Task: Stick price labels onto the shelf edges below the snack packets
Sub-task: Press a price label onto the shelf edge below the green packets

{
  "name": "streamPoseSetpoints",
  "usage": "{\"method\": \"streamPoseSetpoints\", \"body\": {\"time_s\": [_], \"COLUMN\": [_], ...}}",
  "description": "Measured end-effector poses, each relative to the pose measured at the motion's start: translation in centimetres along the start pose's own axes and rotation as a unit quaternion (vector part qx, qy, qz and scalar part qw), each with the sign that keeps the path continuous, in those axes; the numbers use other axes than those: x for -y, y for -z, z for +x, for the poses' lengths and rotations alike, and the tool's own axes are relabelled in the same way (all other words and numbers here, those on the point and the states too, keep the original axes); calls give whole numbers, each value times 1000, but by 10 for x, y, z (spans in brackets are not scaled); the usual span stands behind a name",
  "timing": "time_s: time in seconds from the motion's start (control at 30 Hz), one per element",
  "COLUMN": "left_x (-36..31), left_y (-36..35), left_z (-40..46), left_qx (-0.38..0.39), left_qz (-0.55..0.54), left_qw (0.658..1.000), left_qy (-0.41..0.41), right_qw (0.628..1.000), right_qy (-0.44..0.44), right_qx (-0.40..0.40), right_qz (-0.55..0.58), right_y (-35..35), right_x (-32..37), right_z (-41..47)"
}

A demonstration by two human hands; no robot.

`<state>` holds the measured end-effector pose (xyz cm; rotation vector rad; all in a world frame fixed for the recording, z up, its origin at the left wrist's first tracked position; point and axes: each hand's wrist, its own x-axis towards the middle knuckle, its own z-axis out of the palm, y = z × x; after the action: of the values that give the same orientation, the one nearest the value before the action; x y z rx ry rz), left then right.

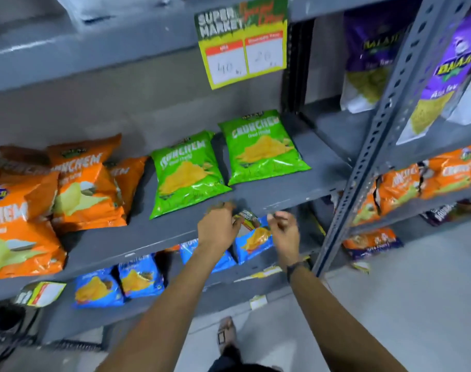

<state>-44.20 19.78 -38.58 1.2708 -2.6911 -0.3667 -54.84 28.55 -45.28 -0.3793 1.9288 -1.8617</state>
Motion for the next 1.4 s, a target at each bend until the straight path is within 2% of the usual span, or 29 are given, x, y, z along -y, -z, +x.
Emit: {"method": "streamPoseSetpoints", "body": {"time_s": [0.1,0.2,0.27,0.4,0.53,0.67,0.8,0.87,1.0,1.13,1.27,1.4], "left_x": [1,-1,-2,-2,-2,-3,3,9,11,4,4,3], "left_y": [-8,-12,-15,-17,-17,-15,-21,-26,-34,-36,-41,-45], "left_z": [11,26,34,42,49,46,28,17,3,4,6,9], "left_qx": [-5,-3,14,42,81,88,52,40,64,92,89,79], "left_qz": [53,109,137,129,98,86,82,107,204,252,251,239], "left_qw": [998,992,986,986,990,991,994,992,976,963,964,968], "left_qy": [-26,-64,-92,-99,-67,-57,-49,-51,-34,-5,-3,7], "right_qw": [995,986,980,971,959,965,968,942,824,723,682,681], "right_qy": [-78,-82,-99,-135,-159,-105,26,115,276,353,355,350], "right_qx": [55,145,172,192,236,233,193,186,165,131,119,131], "right_qz": [35,17,23,41,-9,-68,-162,-256,-466,-580,-628,-630], "right_y": [-7,-15,-19,-18,-11,-5,3,9,11,5,0,-2], "right_x": [-25,-24,-18,-10,-2,-1,-2,-3,2,14,18,23], "right_z": [-3,5,8,12,19,25,24,23,24,24,27,29]}}
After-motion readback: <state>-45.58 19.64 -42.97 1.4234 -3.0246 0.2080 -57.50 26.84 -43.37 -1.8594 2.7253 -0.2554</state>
